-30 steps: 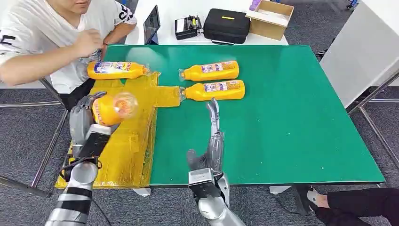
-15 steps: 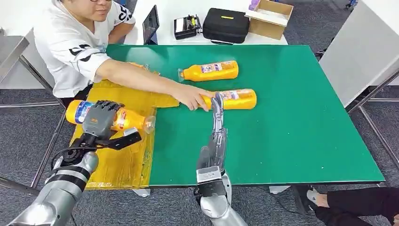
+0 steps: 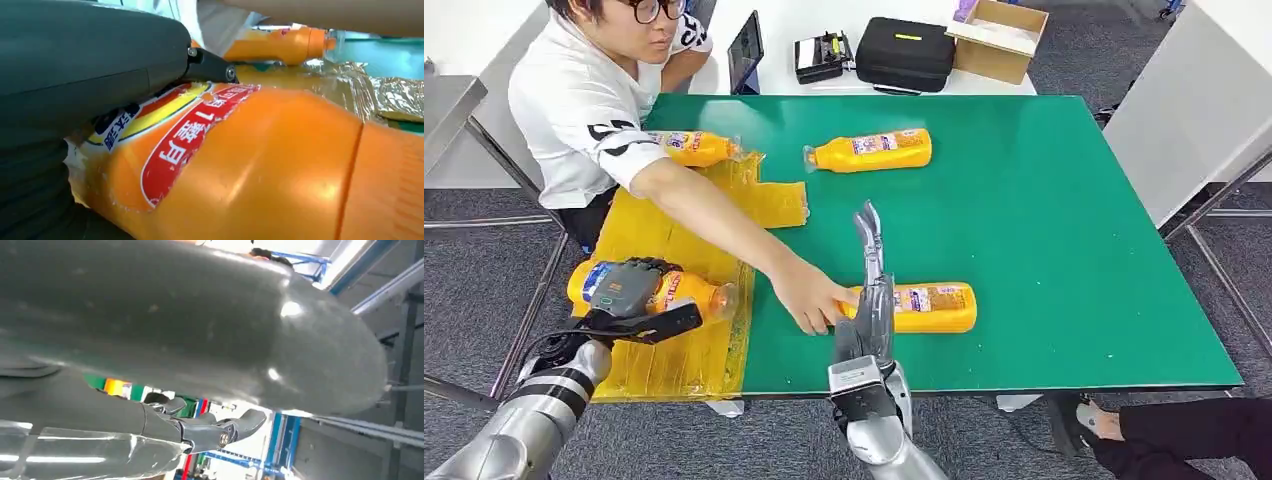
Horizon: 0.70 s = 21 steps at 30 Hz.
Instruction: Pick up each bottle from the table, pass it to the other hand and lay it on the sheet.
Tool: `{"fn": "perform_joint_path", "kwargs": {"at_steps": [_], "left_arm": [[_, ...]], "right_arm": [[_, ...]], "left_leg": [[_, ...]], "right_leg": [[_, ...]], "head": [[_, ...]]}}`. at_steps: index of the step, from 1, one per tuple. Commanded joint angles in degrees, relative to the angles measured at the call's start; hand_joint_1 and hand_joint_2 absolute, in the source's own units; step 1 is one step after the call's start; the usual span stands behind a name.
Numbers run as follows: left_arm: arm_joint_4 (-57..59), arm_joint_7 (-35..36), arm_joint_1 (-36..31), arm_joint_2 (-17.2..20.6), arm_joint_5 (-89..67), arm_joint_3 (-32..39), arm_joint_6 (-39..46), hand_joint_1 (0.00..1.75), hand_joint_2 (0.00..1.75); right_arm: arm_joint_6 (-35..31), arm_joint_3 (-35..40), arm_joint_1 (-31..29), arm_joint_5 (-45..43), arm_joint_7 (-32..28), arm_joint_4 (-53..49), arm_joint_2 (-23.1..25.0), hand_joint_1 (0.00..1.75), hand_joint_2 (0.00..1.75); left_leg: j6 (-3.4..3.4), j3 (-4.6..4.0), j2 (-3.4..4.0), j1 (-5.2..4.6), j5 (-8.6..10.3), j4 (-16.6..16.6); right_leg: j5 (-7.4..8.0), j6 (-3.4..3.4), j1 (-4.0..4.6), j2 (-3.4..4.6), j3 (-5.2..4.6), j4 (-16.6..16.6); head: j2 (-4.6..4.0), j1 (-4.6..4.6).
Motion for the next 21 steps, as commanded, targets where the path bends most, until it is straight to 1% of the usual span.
{"fn": "perform_joint_path", "kwargs": {"at_steps": [1, 2, 3, 5, 6, 7, 8, 11, 12, 13, 14, 15, 16, 17, 19, 20, 21], "left_arm": [[4.22, -0.27, -1.15, 0.19, 0.13, 0.79, -0.98, 1.75, 1.75], [4.22, -0.27, -1.15, 0.19, 0.13, 0.79, -0.98, 1.75, 1.75], [4.22, -0.27, -1.15, 0.19, 0.13, 0.79, -0.98, 1.75, 1.75], [4.16, -0.10, -0.90, 0.52, -0.59, -0.45, -2.46, 1.75, 1.75], [4.11, 0.09, -0.59, 0.60, -0.94, -0.93, -2.62, 1.75, 1.75], [4.12, -0.51, 0.04, 0.32, 0.36, -0.51, -4.22, 1.75, 1.75], [3.83, -1.66, 0.82, 0.19, 2.16, 0.16, -5.89, 1.75, 1.75], [3.44, -2.68, 2.68, -0.19, 3.80, 0.00, -7.41, 1.75, 1.75], [3.42, -3.00, 2.85, -0.17, 4.50, -0.62, -9.31, 0.65, 1.75], [3.41, -3.09, 3.00, 0.05, 4.83, -1.35, -10.54, 0.14, 1.75], [3.58, -3.22, 3.02, 0.43, 5.47, -2.01, -12.04, 0.19, 1.75], [3.41, -4.49, 3.47, 0.87, 7.51, -2.13, -14.70, 0.07, 1.75], [3.47, -5.27, 3.85, 1.39, 8.68, -2.58, -16.66, 0.00, 1.75], [3.36, -5.89, 4.24, 2.03, 9.04, -3.08, -17.54, 0.00, 0.00], [2.84, -7.49, 5.16, 2.57, 11.24, -3.14, -19.54, 0.00, 0.00], [2.77, -7.79, 5.38, 2.71, 12.29, -2.88, -20.35, 0.00, 0.00], [2.50, -8.10, 5.70, 3.05, 13.51, -3.20, -21.91, 0.00, 0.00]], "right_arm": [[0.02, 1.81, -1.01, -0.20, -0.17, 4.69, -0.16, 0.00, 0.00], [0.02, 1.81, -1.01, -0.20, -0.17, 4.69, -0.16, 0.00, 0.00], [0.02, 1.81, -1.01, -0.20, -0.17, 4.69, -0.16, 0.00, 0.00], [0.65, 1.66, -1.14, -0.47, -0.10, 5.14, -0.04, 0.00, 0.00], [0.84, 1.56, -1.08, -0.61, -0.08, 5.16, -0.02, 0.00, 0.00], [0.93, 1.42, -1.04, -0.60, -0.08, 5.23, 0.03, 0.00, 0.00], [1.01, 1.44, -1.07, -0.58, -0.11, 5.38, 0.09, 0.00, 0.00], [1.38, 1.79, -1.29, -0.42, -0.18, 6.34, 0.18, 0.00, 0.00], [1.51, 1.83, -1.52, -0.48, -0.18, 6.97, 0.32, 0.00, 0.00], [1.71, 2.03, -1.74, -0.36, -0.18, 7.31, 0.31, 0.00, 0.00], [1.86, 2.00, -1.79, -0.35, -0.18, 7.47, 0.34, 0.00, 0.00], [2.03, 1.92, -1.93, -0.43, -0.18, 7.80, 0.43, 0.00, 0.00], [2.16, 1.78, -2.02, -0.80, -0.18, 8.02, 0.51, 0.00, 0.00], [2.29, 1.80, -2.13, -0.92, -0.18, 8.23, 0.49, 0.00, 0.00], [2.73, 1.82, -2.49, -1.02, -0.18, 9.18, 0.43, 0.00, 0.00], [2.33, 1.87, -2.60, -0.54, -0.18, 9.45, 0.45, 0.00, 0.00], [0.78, 2.47, -2.81, 0.60, -0.18, 9.33, 0.31, 0.00, 0.00]], "left_leg": [[-0.01, 0.26, 0.15, 0.06, -0.09, -0.04], [-0.01, 0.18, 0.13, 0.04, -0.06, -0.04], [-0.01, 0.33, 0.19, 0.07, -0.13, -0.04], [-0.01, 0.16, 0.12, 0.04, -0.05, -0.04], [-0.01, 0.33, 0.20, 0.09, -0.12, -0.04], [0.00, 0.27, 0.18, 0.04, -0.09, -0.05], [0.00, 0.38, 0.24, 0.09, -0.15, -0.05], [0.01, 0.28, 0.19, -0.01, -0.07, -0.09], [0.01, 0.46, 0.31, 0.04, -0.15, -0.11], [0.01, 0.31, 0.19, -0.03, -0.06, -0.12], [0.00, 0.52, 0.30, 0.03, -0.14, -0.14], [0.00, 0.52, 0.28, 0.01, -0.13, -0.13], [0.00, 0.38, 0.16, -0.02, -0.06, -0.10], [0.00, 0.56, 0.29, 0.04, -0.13, -0.12], [-0.01, 0.69, 0.44, 0.03, -0.14, -0.16], [-0.01, 0.67, 0.40, 0.02, -0.14, -0.16], [-0.01, 0.65, 0.21, 0.01, -0.10, -0.13]], "right_leg": [[-0.05, -0.18, 0.10, 0.08, 0.24, -0.08], [-0.02, -0.13, 0.09, 0.07, 0.17, -0.06], [-0.07, -0.22, 0.14, 0.10, 0.31, -0.08], [-0.01, -0.12, 0.10, 0.07, 0.14, -0.06], [-0.06, -0.21, 0.17, 0.10, 0.31, -0.10], [-0.04, -0.16, 0.11, 0.10, 0.23, -0.08], [-0.07, -0.23, 0.17, 0.13, 0.36, -0.11], [-0.02, -0.12, 0.05, 0.13, 0.24, -0.09], [-0.05, -0.22, 0.12, 0.21, 0.42, -0.15], [-0.02, -0.12, 0.02, 0.13, 0.28, -0.10], [-0.06, -0.22, 0.10, 0.20, 0.49, -0.17], [-0.05, -0.18, 0.07, 0.20, 0.47, -0.14], [-0.03, -0.10, 0.02, 0.12, 0.36, -0.09], [-0.05, -0.21, 0.10, 0.20, 0.53, -0.16], [-0.02, -0.25, 0.10, 0.35, 0.61, -0.19], [-0.01, -0.20, 0.07, 0.35, 0.62, -0.16], [-0.05, -0.16, 0.05, 0.18, 0.65, -0.12]], "head": [[0.00, 0.00], [0.00, 0.00], [0.00, 0.00], [0.00, 0.00], [0.00, 0.00], [0.00, 0.00], [0.00, 0.00], [0.00, 0.00], [0.00, 0.00], [0.00, 0.00], [0.00, 0.00], [0.00, 0.00], [0.00, 0.00], [0.00, 0.00], [0.00, 0.00], [0.00, -0.02], [0.00, 0.00]]}}
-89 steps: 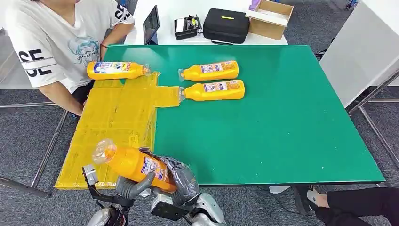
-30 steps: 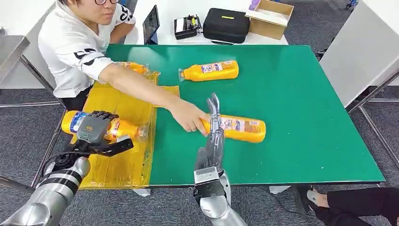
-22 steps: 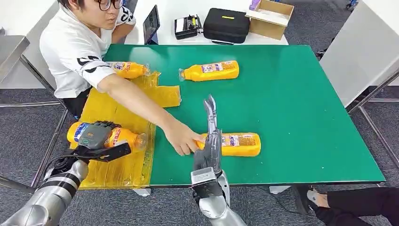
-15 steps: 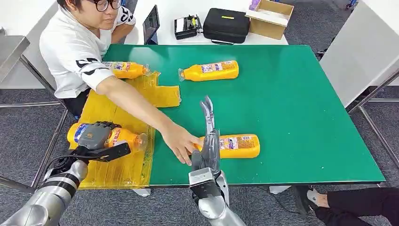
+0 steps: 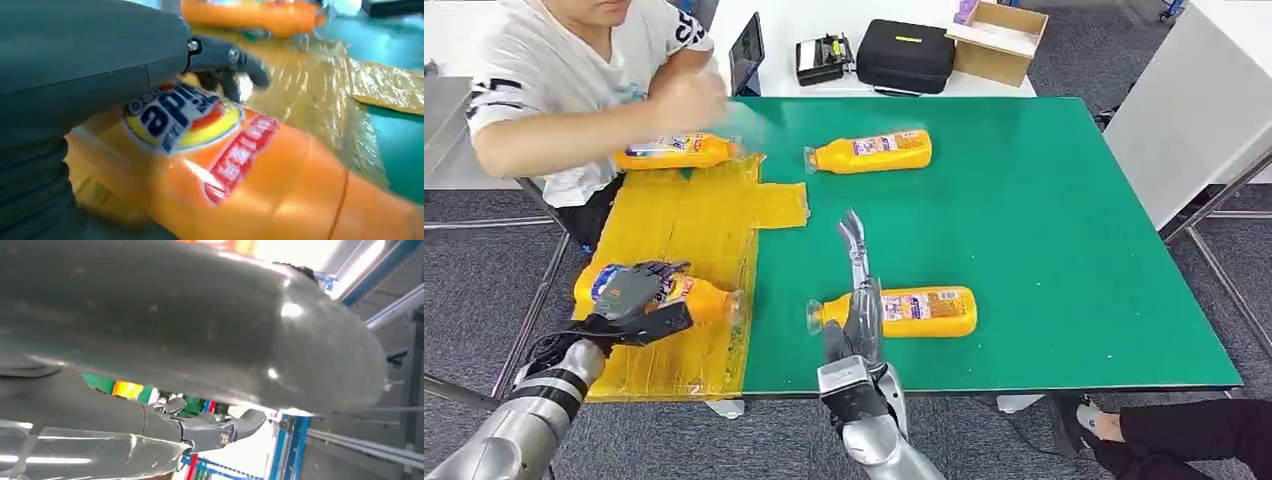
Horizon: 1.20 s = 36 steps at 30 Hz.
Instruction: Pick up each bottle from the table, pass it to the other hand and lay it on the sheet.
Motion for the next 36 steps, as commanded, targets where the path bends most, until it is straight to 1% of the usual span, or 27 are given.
{"fn": "perform_joint_path", "kwargs": {"at_steps": [1, 3, 5, 6, 8, 9, 10, 11, 13, 14, 16, 17, 18, 19, 20, 21, 22, 23, 24, 25, 27, 31, 32, 33, 34, 35, 36], "left_arm": [[2.04, -2.93, 4.91, 2.73, 5.80, -3.46, -8.30, 0.00, 0.00], [2.03, -3.11, 5.20, 3.55, 7.13, -4.31, -10.22, 0.00, 0.00], [2.04, -3.14, 5.21, 3.66, 7.20, -4.31, -10.23, 0.00, 0.00], [2.04, -3.14, 5.21, 3.66, 7.20, -4.31, -10.23, 0.00, 0.00], [2.00, -3.16, 5.12, 3.64, 7.43, -4.58, -10.24, 0.00, 0.00], [2.00, -3.16, 5.12, 3.64, 7.43, -4.58, -10.24, 0.00, 0.00], [2.00, -3.16, 5.12, 3.64, 7.43, -4.58, -10.24, 0.00, 0.00], [2.11, -3.76, 5.21, 4.26, 8.48, -5.51, -12.57, 0.00, 0.00], [2.06, -5.05, 5.62, 5.54, 10.03, -6.67, -15.46, 0.00, 0.00], [1.77, -5.89, 6.11, 6.29, 10.92, -7.11, -16.58, 0.00, 0.00], [1.48, -6.90, 6.72, 6.86, 12.98, -6.96, -18.22, 0.00, 0.00], [0.93, -7.15, 7.12, 6.78, 14.31, -6.82, -17.59, 0.00, 0.00], [0.19, -7.16, 7.81, 5.74, 16.10, -5.54, -16.00, 0.00, 0.00], [-0.69, -6.68, 8.36, 3.75, 17.76, -3.97, -13.53, 0.00, 0.00], [-1.80, -5.98, 8.67, 0.87, 20.35, -0.70, -8.90, 0.00, 0.00], [-3.30, -4.92, 8.73, -2.04, 21.95, 1.86, -3.90, 0.00, 0.00], [-5.96, -3.77, 8.60, -5.79, 24.86, 6.01, 2.49, 0.00, 0.00], [-8.72, -3.98, 8.74, -8.13, 27.10, 9.24, 7.27, 0.00, 0.00], [-11.80, -4.49, 8.83, -10.11, 29.41, 12.21, 11.09, 0.00, 0.00], [-16.08, -5.09, 9.34, -11.54, 32.68, 14.78, 12.14, 0.00, 0.00], [-18.47, -3.69, 9.94, -11.12, 32.89, 14.80, 11.49, 0.00, 0.00], [-19.12, -5.01, 10.50, -11.00, 34.10, 15.98, 11.58, 0.00, 0.00], [-20.24, -7.35, 10.60, -12.35, 38.07, 19.10, 12.16, 0.00, 0.00], [-22.83, -9.64, 10.98, -13.42, 41.53, 21.03, 11.72, 0.00, 1.75], [-28.86, -9.64, 12.57, -15.17, 50.09, 23.98, 9.35, 0.00, 1.75], [-30.84, -9.64, 13.08, -16.43, 53.76, 25.77, 8.90, 0.00, 1.75], [-33.45, -9.60, 14.51, -16.42, 54.62, 25.09, 8.39, 0.00, 1.75]], "right_arm": [[-1.82, 2.30, -2.34, 0.90, -0.13, 6.37, 0.17, 0.00, 0.00], [-2.68, 3.05, -2.70, 0.56, -0.13, 6.87, 0.08, 0.00, 0.00], [-2.70, 3.05, -2.73, 0.52, -0.13, 6.89, 0.08, 0.00, 0.00], [-2.70, 3.05, -2.73, 0.52, -0.13, 6.89, 0.08, 0.00, 0.00], [-2.72, 3.13, -2.79, 0.36, -0.13, 6.91, 0.01, 0.00, 0.00], [-2.72, 3.13, -2.79, 0.36, -0.13, 6.91, 0.01, 0.00, 0.00], [-2.72, 3.13, -2.79, 0.36, -0.13, 6.91, 0.01, 0.00, 0.00], [-2.99, 3.18, -2.93, 0.01, -0.13, 6.86, 0.04, 0.00, 1.75], [-2.56, 3.52, -3.47, -0.69, -0.13, 7.33, -0.08, 0.00, 1.75], [-2.50, 3.84, -3.75, -0.46, -0.13, 7.93, -0.14, 0.00, 1.75], [-1.96, 4.18, -4.15, -0.46, -0.13, 9.03, -0.05, 0.00, 1.75], [-0.42, 4.06, -4.02, -1.93, -0.13, 9.18, 0.03, 0.00, 1.75], [2.35, 3.25, -3.60, -4.11, -0.13, 9.34, 0.31, 0.00, 1.75], [2.76, 2.72, -3.27, -4.05, -0.13, 9.37, 0.35, 0.00, 1.75], [2.60, 1.81, -2.77, -3.88, -0.13, 9.48, 0.63, 0.00, 1.75], [2.73, 1.25, -2.34, -3.69, -0.13, 9.13, 0.71, 0.00, 1.75], [2.65, 1.05, -2.03, -2.51, 0.01, 8.68, 0.67, 0.00, 1.75], [2.52, 1.22, -1.96, -1.09, 0.59, 8.40, 0.51, 0.00, 1.75], [2.16, 1.51, -2.04, 0.47, 1.42, 8.22, 0.36, 0.00, 1.75], [1.83, 1.81, -2.25, 1.89, 2.23, 8.09, 0.06, 0.00, 1.75], [2.10, 1.66, -2.33, 1.91, 2.28, 8.08, 0.01, 0.00, 1.75], [2.20, 1.80, -2.73, 2.48, 2.73, 8.44, -0.12, 0.00, 1.75], [1.91, 2.21, -3.20, 3.79, 3.71, 8.72, -0.55, 0.00, 1.75], [1.74, 2.57, -3.69, 5.09, 4.67, 8.96, -1.08, 0.00, 1.75], [2.28, 3.37, -5.46, 8.75, 8.07, 9.57, -2.90, 0.00, 1.75], [2.19, 2.66, -6.19, 9.88, 9.52, 9.86, -3.73, 0.00, 1.75], [2.78, 2.22, -6.96, 11.57, 11.20, 10.00, -4.78, 0.00, 1.75]], "left_leg": [[-0.01, 0.49, 0.34, 0.03, -0.07, -0.16], [-0.03, 0.49, 0.28, 0.04, -0.05, -0.11], [-0.03, 0.67, 0.58, 0.07, -0.08, -0.19], [-0.02, 0.59, 0.29, 0.00, -0.06, -0.13], [-0.02, 0.71, 0.17, -0.01, -0.05, -0.14], [-0.03, 0.80, 0.46, 0.09, -0.07, -0.22], [-0.03, 0.80, 0.23, 0.00, -0.06, -0.13], [-0.03, 0.81, 0.28, 0.04, -0.07, -0.14], [-0.03, 0.86, 0.29, 0.03, -0.05, -0.16], [-0.04, 0.88, 0.44, 0.05, -0.07, -0.17], [-0.04, 0.93, 0.54, 0.04, -0.09, -0.19], [-0.04, 0.94, 0.42, 0.00, -0.08, -0.18], [-0.04, 0.97, 0.52, 0.04, -0.08, -0.22], [-0.03, 1.00, 0.40, -0.01, -0.08, -0.21], [-0.02, 0.99, 0.19, -0.05, -0.05, -0.20], [-0.01, 1.01, 0.28, -0.01, -0.06, -0.23], [-0.01, 0.91, 0.00, -0.04, -0.02, -0.16], [0.00, 0.90, 0.06, -0.01, -0.01, -0.18], [0.00, 0.83, -0.05, -0.03, 0.00, -0.13], [0.01, 0.79, -0.02, 0.02, -0.02, -0.10], [0.01, 0.56, -0.16, 0.09, -0.01, 0.02], [0.02, 0.23, 0.13, 0.04, 0.01, -0.02], [0.02, 0.31, 0.15, 0.06, -0.03, -0.04], [0.01, 0.28, 0.14, 0.05, -0.04, 0.00], [0.01, 0.36, 0.20, 0.10, -0.10, 0.00], [0.03, 0.19, 0.13, 0.08, -0.03, 0.04], [0.04, 0.25, 0.19, 0.12, -0.09, 0.05]], "right_leg": [[0.00, -0.22, 0.08, 0.26, 0.39, -0.18], [-0.01, -0.23, 0.09, 0.19, 0.40, -0.12], [0.05, -0.34, 0.16, 0.43, 0.49, -0.23], [-0.01, -0.19, 0.05, 0.20, 0.49, -0.11], [-0.05, -0.17, 0.03, 0.09, 0.64, -0.10], [0.03, -0.38, 0.18, 0.28, 0.69, -0.26], [-0.04, -0.18, 0.05, 0.14, 0.71, -0.11], [-0.02, -0.23, 0.10, 0.18, 0.75, -0.14], [-0.01, -0.23, 0.09, 0.17, 0.78, -0.15], [0.02, -0.29, 0.12, 0.29, 0.75, -0.17], [0.03, -0.29, 0.12, 0.39, 0.78, -0.17], [0.00, -0.22, 0.08, 0.31, 0.81, -0.14], [0.03, -0.29, 0.13, 0.38, 0.83, -0.21], [-0.01, -0.22, 0.06, 0.29, 0.86, -0.16], [-0.06, -0.16, 0.02, 0.09, 0.92, -0.12], [-0.03, -0.22, 0.07, 0.15, 0.93, -0.19], [-0.09, -0.14, 0.03, -0.13, 0.89, -0.11], [-0.06, -0.19, 0.07, -0.12, 0.88, -0.18], [-0.10, -0.13, 0.02, -0.21, 0.75, -0.10], [-0.09, -0.19, 0.07, -0.21, 0.76, -0.12], [-0.09, -0.20, 0.12, -0.33, 0.57, -0.09], [0.11, -0.15, 0.05, -0.03, 0.12, -0.08], [0.13, -0.30, 0.10, -0.03, 0.19, -0.11], [0.12, -0.25, 0.08, -0.01, 0.14, -0.07], [0.08, -0.33, 0.15, 0.02, 0.23, -0.10], [0.13, -0.25, 0.16, -0.02, 0.07, -0.07], [0.09, -0.32, 0.21, 0.01, 0.13, -0.09]], "head": [[0.00, 0.02], [0.00, 0.02], [0.00, 0.02], [0.00, 0.02], [0.00, 0.02], [0.00, 0.02], [0.00, 0.02], [0.00, 0.02], [0.00, 0.02], [0.00, 0.02], [0.00, 0.02], [0.00, 0.02], [0.00, 0.02], [0.00, 0.02], [0.00, 0.02], [0.00, 0.02], [0.00, 0.02], [0.00, 0.02], [0.00, 0.02], [0.00, 0.02], [0.00, 0.04], [0.00, 0.02], [0.00, 0.02], [0.00, 0.02], [0.00, 0.02], [0.00, 0.02], [0.00, 0.02]]}}
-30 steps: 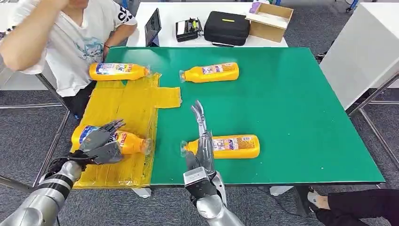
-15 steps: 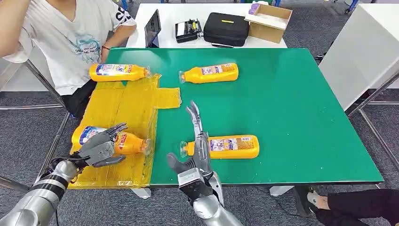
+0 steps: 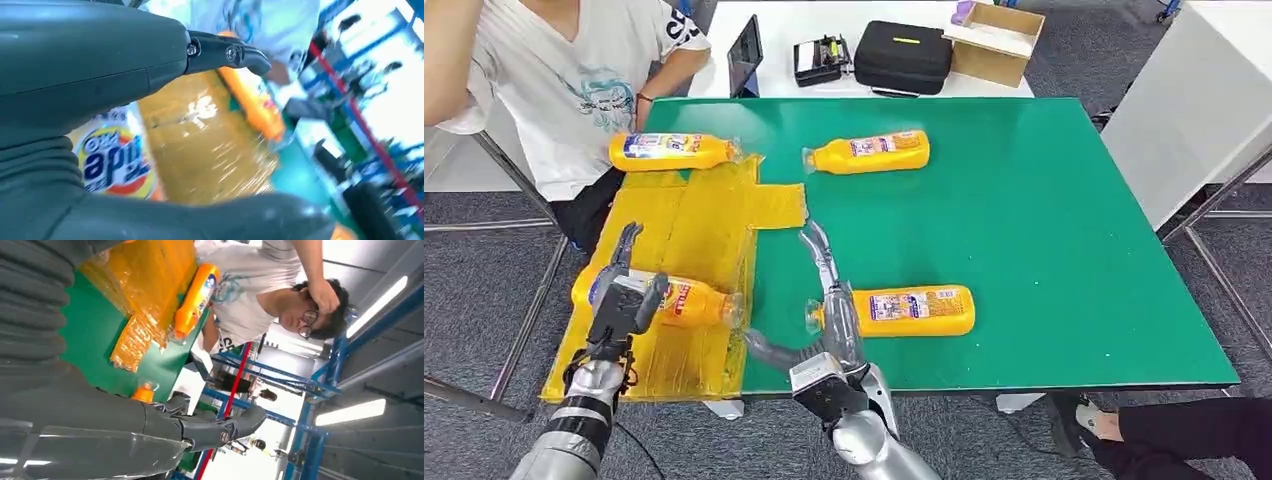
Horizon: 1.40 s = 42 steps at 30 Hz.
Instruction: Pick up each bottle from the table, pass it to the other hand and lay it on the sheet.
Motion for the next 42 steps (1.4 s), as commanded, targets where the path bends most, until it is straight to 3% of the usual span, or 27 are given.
{"fn": "perform_joint_path", "kwargs": {"at_steps": [1, 6, 11, 19, 28, 32, 42], "left_arm": [[-19.47, -3.24, 5.66, -8.91, 20.93, 14.38, -3.19, 0.00, 1.75], [-26.21, -3.39, 13.63, -10.68, 23.81, 13.64, -4.22, 0.00, 1.75], [-23.64, -3.60, 16.34, -11.07, 22.87, 14.40, -3.12, 0.00, 1.75], [-19.98, -3.69, 16.39, -10.82, 20.91, 14.93, -2.94, 0.00, 1.75], [-19.77, -3.63, 16.25, -10.97, 20.47, 14.91, -2.73, 0.00, 1.75], [-14.51, -3.23, 14.30, -10.66, 21.31, 16.15, -2.66, 0.00, 1.75], [-12.01, -3.69, 13.73, -10.52, 17.89, 14.75, -2.14, 0.00, 1.75]], "right_arm": [[1.60, -0.47, -6.36, 9.95, 9.99, 4.83, -6.65, 0.00, 1.75], [8.64, -3.07, -10.31, 16.92, 17.05, 4.80, -13.01, 0.00, 1.75], [16.24, -4.14, -11.18, 15.62, 18.53, 6.05, -15.92, 0.00, 1.75], [17.96, -4.42, -11.68, 15.68, 20.67, 9.55, -17.52, 0.00, 1.75], [18.42, -4.46, -11.72, 15.57, 21.84, 10.10, -17.21, 0.00, 1.75], [20.46, -2.79, -13.14, 15.11, 22.67, 14.76, -17.34, 0.00, 1.75], [25.05, 2.24, -17.11, 15.75, 24.63, 15.51, -21.61, 0.00, 1.75]], "left_leg": [[0.04, 0.03, 0.09, 0.09, -0.08, 0.04], [0.08, -0.03, 0.14, 0.02, -0.07, -0.03], [0.06, -0.11, 0.12, 0.01, -0.07, -0.03], [0.04, 0.15, 0.17, 0.06, -0.18, -0.03], [0.04, -0.14, 0.10, 0.00, -0.08, -0.02], [0.04, -0.07, 0.11, 0.02, -0.09, -0.04], [0.04, -0.11, 0.11, -0.01, -0.08, -0.01]], "right_leg": [[-0.03, -0.15, 0.12, 0.00, 0.07, -0.08], [-0.03, -0.10, 0.04, 0.03, 0.02, -0.14], [-0.02, -0.10, -0.03, 0.03, -0.01, -0.21], [-0.11, -0.28, 0.12, 0.02, 0.28, -0.27], [-0.04, -0.12, 0.03, 0.02, -0.04, -0.17], [-0.05, -0.16, 0.06, 0.02, 0.04, -0.22], [-0.05, -0.14, 0.03, 0.02, -0.02, -0.17]], "head": [[0.00, 0.00], [0.00, 0.00], [0.00, 0.00], [0.00, 0.00], [0.00, 0.02], [0.00, 0.00], [0.00, 0.00]]}}
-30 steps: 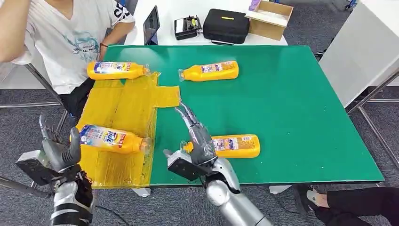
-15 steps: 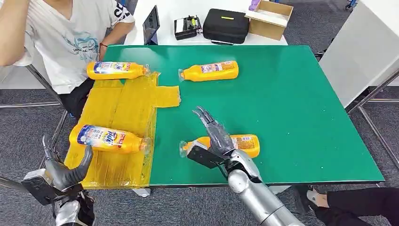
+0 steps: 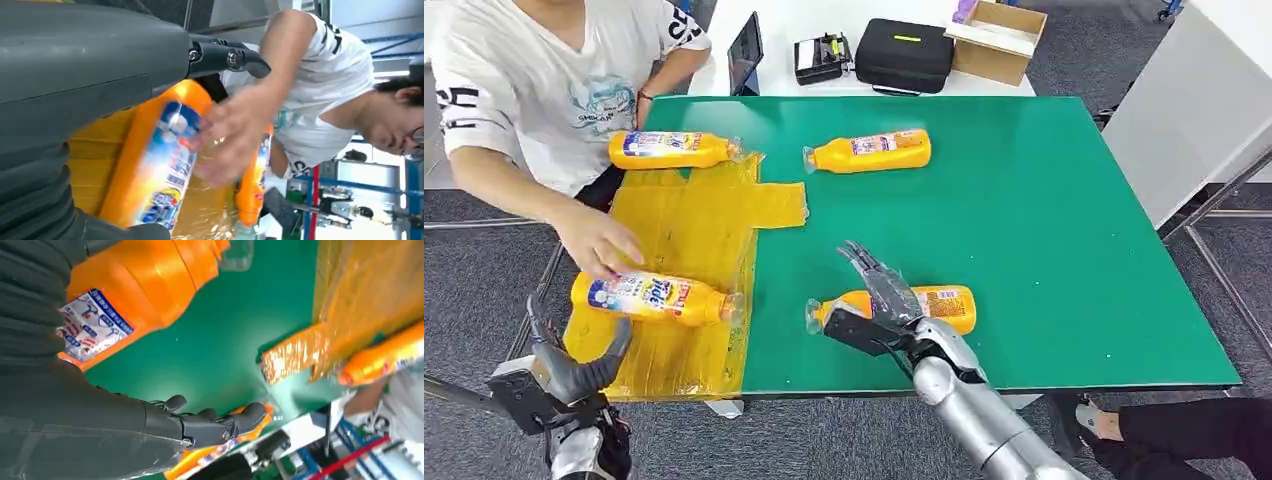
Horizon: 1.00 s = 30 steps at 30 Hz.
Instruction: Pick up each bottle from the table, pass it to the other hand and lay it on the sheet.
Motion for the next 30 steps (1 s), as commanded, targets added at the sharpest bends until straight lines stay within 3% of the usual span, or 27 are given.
{"fn": "perform_joint_path", "kwargs": {"at_steps": [1, 14, 25, 30], "left_arm": [[7.01, -0.22, -2.41, -0.12, -1.14, 0.28, -0.62, 0.00, 1.75], [8.18, 0.16, -2.70, 0.45, -3.27, -1.83, -1.38, 0.00, 1.75], [8.33, 0.27, -2.80, 0.55, -3.47, -2.00, -1.32, 0.00, 1.75], [11.65, 0.33, -4.53, 0.88, -3.97, -2.38, -0.31, 0.00, 1.75]], "right_arm": [[3.14, 6.06, -6.34, 0.08, 2.23, 5.77, -4.82, 0.00, 1.75], [10.20, 13.26, -9.86, -5.01, 5.31, 5.87, -12.74, 0.00, 1.75], [10.37, 13.80, -9.74, -5.25, 5.36, 5.91, -12.86, 0.00, 1.75], [13.40, 17.12, -10.58, -8.40, 4.65, 3.96, -17.15, 0.00, 1.75]], "left_leg": [[0.02, 0.11, 0.04, 0.00, -0.03, -0.02], [0.01, 0.17, 0.05, 0.01, -0.08, 0.03], [0.00, 0.19, 0.09, 0.03, -0.09, 0.03], [0.02, 0.17, 0.00, 0.03, -0.07, 0.03]], "right_leg": [[-0.02, -0.11, 0.03, -0.02, 0.13, -0.04], [-0.07, -0.18, 0.06, -0.04, 0.21, -0.02], [-0.05, -0.20, 0.08, 0.00, 0.22, -0.03], [-0.07, -0.19, 0.08, -0.09, 0.24, -0.04]], "head": [[0.00, 0.00], [0.00, 0.00], [0.00, 0.00], [0.00, 0.00]]}}
